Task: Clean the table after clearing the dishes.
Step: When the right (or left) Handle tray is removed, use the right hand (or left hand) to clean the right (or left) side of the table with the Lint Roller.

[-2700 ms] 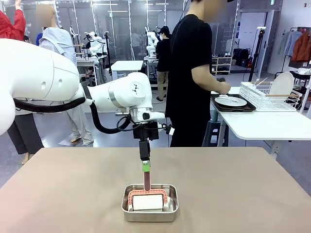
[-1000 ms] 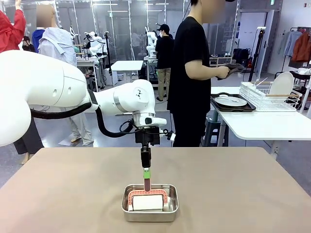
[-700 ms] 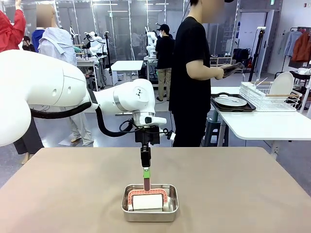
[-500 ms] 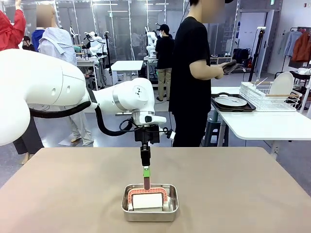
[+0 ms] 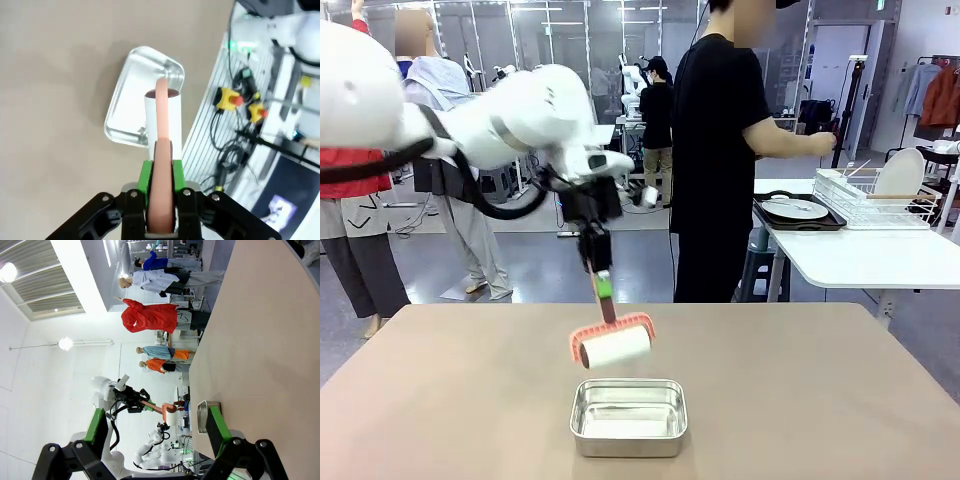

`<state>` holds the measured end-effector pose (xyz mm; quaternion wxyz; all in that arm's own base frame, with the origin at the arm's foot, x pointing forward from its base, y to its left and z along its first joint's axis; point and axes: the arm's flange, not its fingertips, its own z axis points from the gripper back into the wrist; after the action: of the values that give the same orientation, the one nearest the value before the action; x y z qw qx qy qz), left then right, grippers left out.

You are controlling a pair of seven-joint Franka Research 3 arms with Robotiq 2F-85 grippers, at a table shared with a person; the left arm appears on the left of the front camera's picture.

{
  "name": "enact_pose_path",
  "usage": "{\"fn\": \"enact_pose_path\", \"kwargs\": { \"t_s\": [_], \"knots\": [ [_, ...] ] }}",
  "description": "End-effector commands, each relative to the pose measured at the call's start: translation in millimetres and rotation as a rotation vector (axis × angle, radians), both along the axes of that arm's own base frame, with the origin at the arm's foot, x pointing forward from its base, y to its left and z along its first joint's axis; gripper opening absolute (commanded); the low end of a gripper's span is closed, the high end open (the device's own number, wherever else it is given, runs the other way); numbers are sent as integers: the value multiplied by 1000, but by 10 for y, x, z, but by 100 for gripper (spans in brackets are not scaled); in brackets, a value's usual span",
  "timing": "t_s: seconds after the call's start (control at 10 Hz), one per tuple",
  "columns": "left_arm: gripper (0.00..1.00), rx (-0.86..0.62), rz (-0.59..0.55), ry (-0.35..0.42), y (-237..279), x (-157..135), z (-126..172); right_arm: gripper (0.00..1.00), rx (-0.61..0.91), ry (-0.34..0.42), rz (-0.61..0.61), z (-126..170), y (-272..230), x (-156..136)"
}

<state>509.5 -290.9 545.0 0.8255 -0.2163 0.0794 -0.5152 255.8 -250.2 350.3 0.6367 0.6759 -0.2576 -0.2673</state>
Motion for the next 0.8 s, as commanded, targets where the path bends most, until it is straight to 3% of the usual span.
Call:
{"fn": "enact_pose_path", "kwargs": {
  "t_s": [0.0,0.1,0.2,0.3,0.4,0.7],
  "knots": [
    [15,-23,308,-57,667,-248,-200,100,-4,-7,5,29,20,-38],
    [15,-24,481,-75,1015,-267,-267,100,-4,-7,5,29,20,-38],
    [15,-22,552,-63,1213,-259,-426,100,-4,-7,5,29,20,-38],
    [15,-41,394,-133,1139,-191,-518,100,-4,-7,5,29,20,-38],
    [15,-12,444,-48,1198,-34,-126,100,-4,-7,5,29,20,-38],
    [15,-12,444,-48,1198,-34,-126,100,-4,-7,5,29,20,-38]
  ]
}}
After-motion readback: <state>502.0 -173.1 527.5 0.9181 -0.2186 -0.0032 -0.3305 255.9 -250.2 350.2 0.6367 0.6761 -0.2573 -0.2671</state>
